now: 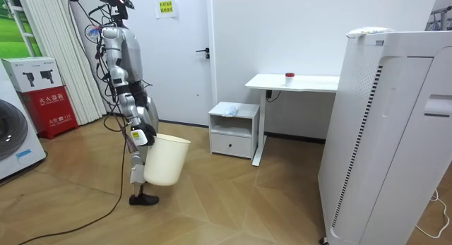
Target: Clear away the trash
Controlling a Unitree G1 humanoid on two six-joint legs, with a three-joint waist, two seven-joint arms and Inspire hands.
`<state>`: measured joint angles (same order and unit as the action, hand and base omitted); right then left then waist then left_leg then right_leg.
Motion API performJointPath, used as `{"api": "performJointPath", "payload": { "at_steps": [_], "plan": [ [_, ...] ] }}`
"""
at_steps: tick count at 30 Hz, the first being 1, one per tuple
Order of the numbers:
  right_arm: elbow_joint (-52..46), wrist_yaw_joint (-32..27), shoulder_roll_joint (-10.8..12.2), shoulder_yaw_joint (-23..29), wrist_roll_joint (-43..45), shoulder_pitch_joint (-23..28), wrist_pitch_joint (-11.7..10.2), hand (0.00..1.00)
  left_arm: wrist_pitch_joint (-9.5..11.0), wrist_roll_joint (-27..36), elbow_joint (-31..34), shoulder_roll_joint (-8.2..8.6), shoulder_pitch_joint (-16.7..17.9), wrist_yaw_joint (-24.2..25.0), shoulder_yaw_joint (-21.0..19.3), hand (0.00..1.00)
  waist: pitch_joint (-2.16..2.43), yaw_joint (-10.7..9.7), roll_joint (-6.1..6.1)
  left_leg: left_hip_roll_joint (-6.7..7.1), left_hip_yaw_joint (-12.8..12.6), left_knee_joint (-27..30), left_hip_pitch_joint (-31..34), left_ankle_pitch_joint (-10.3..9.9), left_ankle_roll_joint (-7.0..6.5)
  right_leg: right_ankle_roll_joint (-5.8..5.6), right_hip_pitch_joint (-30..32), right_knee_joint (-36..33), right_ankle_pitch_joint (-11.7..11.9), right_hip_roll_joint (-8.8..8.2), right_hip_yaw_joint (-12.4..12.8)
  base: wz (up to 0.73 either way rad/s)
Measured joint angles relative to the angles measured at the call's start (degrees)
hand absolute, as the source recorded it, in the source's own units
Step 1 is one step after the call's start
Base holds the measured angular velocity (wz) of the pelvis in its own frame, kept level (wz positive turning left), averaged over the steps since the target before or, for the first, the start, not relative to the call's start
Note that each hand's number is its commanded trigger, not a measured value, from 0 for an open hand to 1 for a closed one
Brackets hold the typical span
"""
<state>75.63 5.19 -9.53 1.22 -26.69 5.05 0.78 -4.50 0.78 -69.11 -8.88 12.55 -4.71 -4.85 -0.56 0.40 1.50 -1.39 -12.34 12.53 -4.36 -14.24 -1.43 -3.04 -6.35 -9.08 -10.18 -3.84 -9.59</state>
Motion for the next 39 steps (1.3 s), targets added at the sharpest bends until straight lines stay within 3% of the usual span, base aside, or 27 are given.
{"api": "performJointPath", "payload": {
  "at_steps": [2, 7, 8, 9, 10, 11, 12, 13, 14, 16, 17, 18, 19, 20, 21, 22, 24, 25, 27, 29, 30, 31, 33, 35, 36, 38, 39],
  "plan": [
    [-0.04, 0.05, 0.06, 0.01, 0.00, -0.09, 0.14, 1.00, -0.65, -1.53, -0.16, 0.03, 0.15, 0.22, -0.10, 0.00, -0.01, 0.05, 0.24, -0.79, -0.07, 3.08, 1.10, -1.57, 0.29, 0.60, 0.89, -2.29, -1.44, 0.23, -0.09, -0.04],
    [-0.27, 0.73, 0.05, 0.01, -0.03, -0.34, 0.37, 1.00, -2.83, -4.83, -0.08, -0.37, 0.45, 0.95, -0.97, 0.00, 0.13, 0.10, 0.41, -5.28, -0.09, 16.22, 4.76, -8.05, 2.69, 2.66, 3.43, -11.46, -8.11, 2.22, -2.02, -0.08],
    [-0.28, 0.74, 0.02, 0.02, -0.04, -0.35, 0.43, 1.00, -2.93, -4.83, -0.07, -0.48, 0.84, 1.10, -0.96, 0.00, 0.12, 0.15, 0.41, -5.93, -0.18, 17.76, 5.08, -8.43, 3.03, 3.26, 3.46, -12.19, -8.84, 2.53, -2.11, -0.05],
    [-0.25, 0.77, -0.05, 0.02, -0.06, -0.31, 0.51, 1.00, -3.10, -4.82, -0.08, -0.65, 0.92, 1.30, -0.77, 0.00, 0.22, 0.14, 0.46, -7.21, 0.14, 22.97, 7.10, -8.39, 3.17, 4.10, 3.43, -13.20, -10.22, 2.98, -1.39, 0.00],
    [0.02, 0.76, -0.33, 0.05, -0.11, -0.27, 0.50, 1.00, -3.29, -4.84, 0.05, -0.61, 0.89, 1.51, -0.73, 0.00, 0.42, 0.07, 0.20, -8.56, 0.93, 29.43, 9.87, -7.31, 2.54, 4.71, 3.27, -14.10, -10.91, 3.62, -1.36, 0.00],
    [0.03, 0.75, -0.43, 0.04, -0.24, -0.18, 0.53, 1.00, -3.53, -4.84, 0.15, -0.62, 0.85, 1.56, -0.69, 0.00, 0.45, 0.04, 0.16, -9.01, 1.58, 32.39, 11.12, -6.38, 2.15, 5.06, 3.05, -14.31, -11.19, 3.91, -1.19, 0.00],
    [-0.02, 0.54, -0.56, 0.04, -0.54, -0.02, 0.59, 1.00, -3.99, -4.82, 0.21, -0.62, 1.27, 1.67, -0.69, 0.00, 0.20, -0.07, 0.72, -8.79, 3.77, 37.43, 14.18, -3.87, 1.03, 5.84, 1.77, -14.59, -11.76, 4.06, -0.53, 0.08],
    [-0.34, 0.38, -1.04, 0.13, -0.67, 0.50, 0.58, 1.00, -4.09, -4.83, 0.33, -0.42, 1.61, 1.92, -0.65, 0.00, 0.16, -0.51, 1.05, -6.55, 5.19, 37.66, 16.40, -4.11, 0.40, 6.29, 0.76, -14.63, -12.54, 3.69, 0.46, 0.20],
    [-0.35, 0.25, -1.38, 0.19, -0.97, 0.89, 0.60, 1.00, -4.15, -4.83, 0.34, -0.35, 1.64, 2.08, -0.50, 0.00, 0.15, -0.88, 1.11, -5.26, 5.02, 36.40, 17.91, -4.19, 0.26, 6.35, 0.52, -14.69, -12.97, 3.39, 0.76, 0.32],
    [-0.37, -0.95, -2.43, 0.21, -1.93, 1.69, 1.13, 1.00, -4.12, -4.90, 0.54, -0.15, 2.44, 2.48, -0.52, 0.00, 0.23, -0.58, 1.24, 0.00, 3.98, 24.37, 23.27, -2.36, 1.55, 5.93, -0.18, -14.56, -14.43, 1.71, 2.29, -0.04],
    [-0.39, -1.25, -2.59, 0.21, -1.92, 1.76, 1.25, 1.00, -4.12, -4.90, 0.53, -0.18, 2.72, 2.53, -0.55, 0.00, 0.26, -0.24, 1.26, 0.75, 4.10, 20.10, 24.09, -0.82, 1.76, 5.80, -0.50, -14.46, -14.69, 1.41, 2.49, -0.51],
    [-0.23, -1.62, -2.72, 0.18, -1.75, 1.95, 1.38, 1.00, -4.01, -4.88, 0.47, -0.33, 3.40, 2.62, -0.76, 0.00, 0.04, 0.37, 0.81, 1.37, 4.30, 14.31, 25.38, 4.96, 1.02, 5.38, -1.63, -13.61, -15.17, 0.92, 2.90, -0.50],
    [-0.36, -1.63, -2.77, 0.21, -1.55, 2.72, 1.65, 1.00, -3.80, -4.89, 0.46, -0.40, 3.92, 2.75, -1.36, 0.00, 0.28, 0.47, 1.19, 2.07, 4.70, 11.13, 25.54, 9.72, 0.63, 4.53, -3.24, -12.26, -15.49, 0.34, 3.70, -0.43],
    [-0.55, -1.63, -2.89, 0.38, -1.18, 3.27, 1.64, 1.00, -3.55, -4.90, 0.47, -0.29, 3.99, 2.86, -1.81, 0.00, 0.44, 0.46, 1.40, 2.51, 4.50, 10.58, 25.39, 11.53, 0.15, 4.00, -3.79, -11.70, -15.80, -0.15, 4.06, -0.28],
    [-0.72, -1.70, -3.22, 1.04, -0.39, 3.97, 1.61, 1.00, -2.66, -4.90, 0.51, 0.06, 3.98, 2.98, -1.88, 0.00, 0.78, 0.34, 1.77, 3.75, 4.20, 11.00, 25.06, 12.85, -2.40, 3.09, -4.14, -10.97, -16.34, -1.09, 4.95, -0.30],
    [-1.04, -2.03, -3.32, 1.28, -0.10, 3.85, 1.50, 1.00, -1.97, -5.00, 0.50, 0.34, 3.54, 3.00, -1.88, 0.00, 0.76, 0.36, 1.86, 4.19, 3.52, 12.89, 25.13, 11.43, -3.62, 2.36, -4.90, -9.86, -16.06, -1.37, 5.30, -0.34],
    [-1.44, -2.19, -3.32, 1.26, 0.25, 3.64, 1.06, 1.00, -0.76, -5.09, 0.57, 0.37, 2.52, 3.05, -1.85, 0.00, 0.64, 0.65, 1.89, 4.06, 3.31, 15.22, 25.10, 9.61, -3.68, 0.55, -5.89, -7.79, -14.30, -2.12, 4.66, -0.43],
    [-1.61, -2.21, -3.12, 1.16, 1.16, 3.26, 0.97, 1.00, -0.08, -5.10, 0.55, 0.08, 1.78, 3.07, -1.85, 0.00, 0.34, 0.74, 2.05, 4.11, 3.35, 17.10, 25.05, 8.52, -3.78, 0.43, -7.70, -5.32, -12.93, -2.46, 4.93, -0.41],
    [-2.14, -2.20, -2.60, 0.78, 2.35, 2.92, 0.81, 1.00, 0.31, -5.02, 0.56, -0.40, 0.86, 3.05, -1.90, 0.00, -0.63, 0.81, 2.62, 3.90, 3.38, 22.49, 25.92, 6.62, -3.77, 0.21, -10.17, -3.06, -12.47, -3.08, 6.22, -0.42],
    [-3.44, -2.55, -2.48, -0.01, 2.51, 2.92, 0.58, 1.00, 0.28, -4.84, 0.93, -0.38, 0.14, 3.06, -1.86, 0.00, -0.33, 0.64, 2.02, 3.75, 3.18, 25.23, 26.51, 3.86, -3.69, 0.03, -10.73, -4.09, -12.58, -3.01, 5.78, -0.13],
    [-3.69, -2.61, -2.47, -0.20, 2.43, 3.13, 0.64, 1.00, 0.32, -4.78, 0.93, -0.37, -0.92, 2.89, -1.47, 0.00, 0.05, -0.11, 1.60, 3.87, 3.11, 25.00, 26.19, 2.17, -3.70, -0.08, -10.26, -5.71, -12.65, -3.28, 3.99, 0.43],
    [-3.81, -2.72, -2.46, -0.66, 2.39, 2.84, 0.82, 1.00, 0.58, -4.74, 0.91, -0.48, -2.43, 2.26, -0.42, 0.00, 0.17, -0.11, 1.41, 3.97, 3.16, 23.86, 26.10, 0.90, -3.99, -1.00, -8.69, -8.38, -13.20, -3.69, 2.99, 0.47],
    [-3.89, -3.29, -2.39, -1.28, 2.48, 1.25, 1.36, 1.00, 0.80, -3.86, 0.92, -0.40, -4.39, 1.31, 0.37, 0.00, 0.18, 0.57, 1.69, 4.37, 1.82, 22.78, 25.88, 0.07, -4.73, -1.64, -5.81, -14.10, -13.60, -4.97, 3.18, 0.13],
    [-4.46, -3.68, -2.19, -1.89, 3.13, -0.32, 1.17, 1.00, 0.76, -3.65, 0.92, -0.48, -5.50, 0.55, 0.50, 0.00, 0.37, 1.15, 2.38, 5.71, 1.39, 21.95, 25.17, -0.60, -5.49, -1.78, -2.21, -22.18, -13.39, -6.87, 1.38, 0.08],
    [-4.73, -3.92, -2.12, -2.23, 4.14, -1.15, 0.86, 1.00, 0.79, -3.45, 0.90, -0.55, -6.67, -0.05, 0.59, 0.00, 0.35, 1.18, 2.65, 6.92, 1.56, 21.92, 24.85, -1.06, -6.23, -1.99, 0.32, -28.53, -12.34, -8.36, 0.47, 0.39],
    [-5.06, -4.29, -2.09, -2.51, 4.71, -1.69, 0.32, 1.00, 1.10, -2.45, 1.08, -0.50, -7.84, -1.00, 0.93, 0.00, 0.20, 1.18, 2.94, 8.09, 1.64, 21.14, 23.46, -1.71, -7.21, -1.30, 3.88, -37.32, -7.62, -9.86, 0.73, 0.41],
    [-5.58, -4.31, -1.98, -2.55, 4.49, -1.76, -0.20, 1.00, 1.50, -2.42, 1.89, -0.54, -8.09, -1.75, 1.67, 0.00, 0.39, 1.23, 2.37, 8.22, 1.77, 20.11, 21.99, -2.02, -7.73, -0.48, 5.70, -41.52, -2.63, -10.16, 1.01, 0.21]
  ]
}}
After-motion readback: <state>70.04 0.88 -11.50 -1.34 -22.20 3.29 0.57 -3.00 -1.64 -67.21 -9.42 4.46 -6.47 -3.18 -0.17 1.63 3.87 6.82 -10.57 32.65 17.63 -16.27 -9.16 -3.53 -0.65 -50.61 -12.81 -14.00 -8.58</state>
